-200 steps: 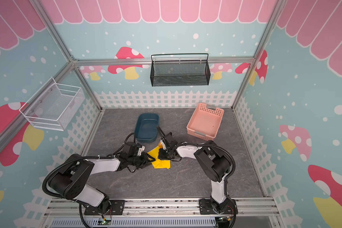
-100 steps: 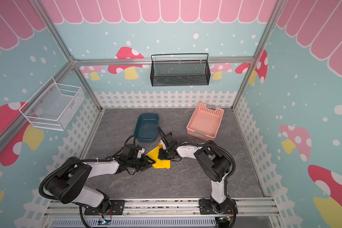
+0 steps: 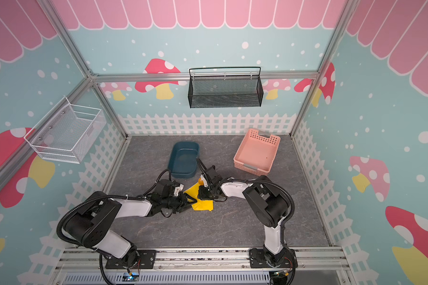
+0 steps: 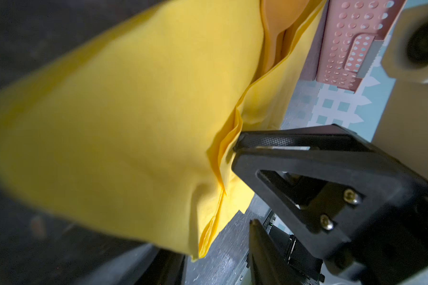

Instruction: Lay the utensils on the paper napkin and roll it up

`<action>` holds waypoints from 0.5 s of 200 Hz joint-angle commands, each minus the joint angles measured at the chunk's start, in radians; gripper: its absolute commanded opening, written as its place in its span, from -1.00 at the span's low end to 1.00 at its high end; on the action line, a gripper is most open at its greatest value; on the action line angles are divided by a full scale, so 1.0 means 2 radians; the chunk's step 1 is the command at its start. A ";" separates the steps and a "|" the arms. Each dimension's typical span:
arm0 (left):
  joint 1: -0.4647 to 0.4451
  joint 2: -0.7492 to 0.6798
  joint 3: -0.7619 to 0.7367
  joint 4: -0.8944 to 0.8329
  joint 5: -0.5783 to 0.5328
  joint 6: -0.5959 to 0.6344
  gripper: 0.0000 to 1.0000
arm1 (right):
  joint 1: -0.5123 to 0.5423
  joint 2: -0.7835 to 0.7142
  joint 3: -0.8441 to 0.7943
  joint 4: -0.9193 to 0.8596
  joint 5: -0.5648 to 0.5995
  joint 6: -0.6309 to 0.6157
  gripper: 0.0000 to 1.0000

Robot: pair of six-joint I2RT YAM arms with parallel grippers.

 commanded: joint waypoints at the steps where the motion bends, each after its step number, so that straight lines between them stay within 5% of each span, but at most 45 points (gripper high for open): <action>1: 0.000 0.021 0.000 -0.017 -0.031 -0.006 -0.12 | 0.002 0.011 -0.024 -0.059 0.022 -0.004 -0.55; 100: 0.023 0.003 0.078 -0.144 -0.092 0.109 -0.09 | 0.002 -0.004 -0.025 -0.061 0.023 -0.004 -0.55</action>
